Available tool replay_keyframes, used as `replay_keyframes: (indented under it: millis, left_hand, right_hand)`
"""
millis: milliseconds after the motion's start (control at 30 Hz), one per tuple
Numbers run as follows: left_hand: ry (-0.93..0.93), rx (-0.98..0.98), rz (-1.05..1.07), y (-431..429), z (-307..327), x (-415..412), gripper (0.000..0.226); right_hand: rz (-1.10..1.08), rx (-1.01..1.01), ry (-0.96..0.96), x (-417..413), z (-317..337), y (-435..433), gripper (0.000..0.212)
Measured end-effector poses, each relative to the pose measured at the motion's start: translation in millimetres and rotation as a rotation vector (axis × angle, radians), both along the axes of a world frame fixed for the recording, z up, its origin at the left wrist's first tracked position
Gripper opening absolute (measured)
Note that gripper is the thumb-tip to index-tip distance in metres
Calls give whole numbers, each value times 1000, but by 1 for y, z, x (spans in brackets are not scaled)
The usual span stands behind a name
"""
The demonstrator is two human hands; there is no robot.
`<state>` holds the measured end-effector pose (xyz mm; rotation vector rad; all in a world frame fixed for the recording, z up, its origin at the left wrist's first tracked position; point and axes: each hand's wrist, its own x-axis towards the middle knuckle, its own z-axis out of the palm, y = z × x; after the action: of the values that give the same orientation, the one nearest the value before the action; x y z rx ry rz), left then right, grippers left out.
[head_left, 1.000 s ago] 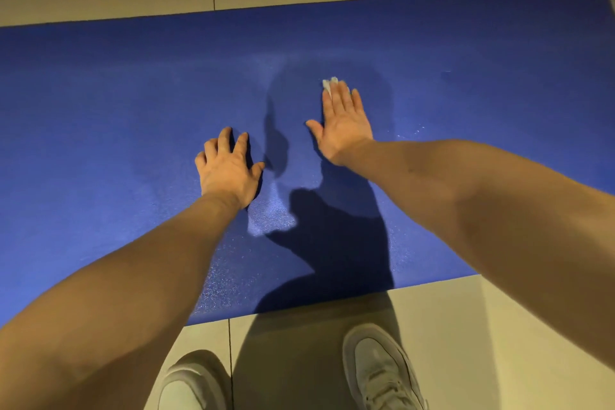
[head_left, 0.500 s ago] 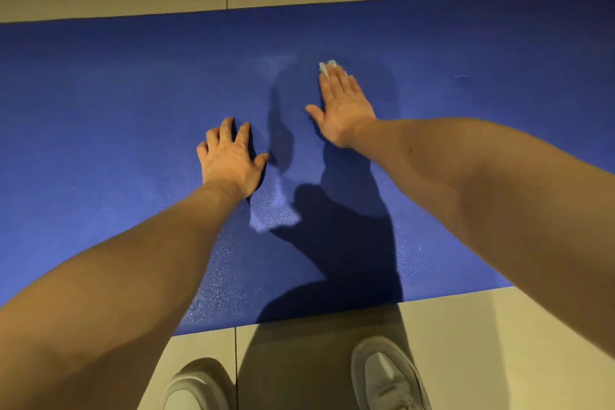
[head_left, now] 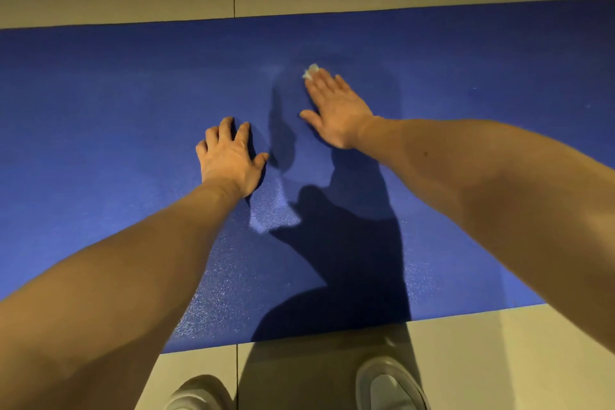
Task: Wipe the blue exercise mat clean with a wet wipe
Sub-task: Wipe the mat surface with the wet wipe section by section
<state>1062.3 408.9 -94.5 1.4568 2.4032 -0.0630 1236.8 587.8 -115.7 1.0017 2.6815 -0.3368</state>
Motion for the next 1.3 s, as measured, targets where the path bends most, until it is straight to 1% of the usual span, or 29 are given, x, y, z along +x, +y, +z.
replay_keyframes:
  millis: [100, 200, 300, 367, 433, 500, 600, 667, 767, 833, 900, 1067, 1200, 1300]
  left_hand:
    - [12, -4, -6, 2, 0, -4, 73]
    - [6, 4, 10, 4, -1, -6, 73]
    - [20, 2, 11, 8, -3, -9, 75]
    - [21, 6, 13, 12, -4, -10, 75]
    - [13, 13, 18, 17, -4, -11, 74]
    - [11, 25, 21, 22, -5, -12, 73]
    - [11, 28, 23, 27, -7, -14, 75]
    - [12, 22, 22, 31, -7, -17, 76]
    - [6, 13, 21, 36, -5, -20, 79]
    - [5, 10, 24, 38, -5, -21, 81]
    - [-1, 4, 25, 40, -5, -23, 83]
    - [6, -28, 20, 42, -6, -26, 85]
    - [15, -36, 19, 45, -6, -27, 87]
    - [11, -55, 24, 47, -6, -27, 88]
  right_hand:
    - [-169, 6, -47, -2, 4, 10, 81]
    - [-290, 20, -11, -18, -2, -12, 83]
    - [-383, -13, -22, -31, -5, -28, 82]
    - [-340, -2, -7, -42, -6, -34, 80]
    - [-171, 16, 64, -56, -6, -38, 77]
    - [-41, -44, 121, -63, -6, -39, 73]
    - [27, -66, 108, -59, -5, -23, 71]
    - [-9, -51, 48, -53, -4, -2, 69]
    - [-224, -11, -58, -44, 1, 31, 70]
    - [-328, 18, -116, -45, 3, 40, 75]
    - [-358, 7, -107, -60, 4, 31, 80]
    - [-221, -89, 50, -96, -5, -2, 77]
    - [-95, -63, 16, -90, -6, 8, 73]
    - [-109, -42, -23, -84, -3, 25, 70]
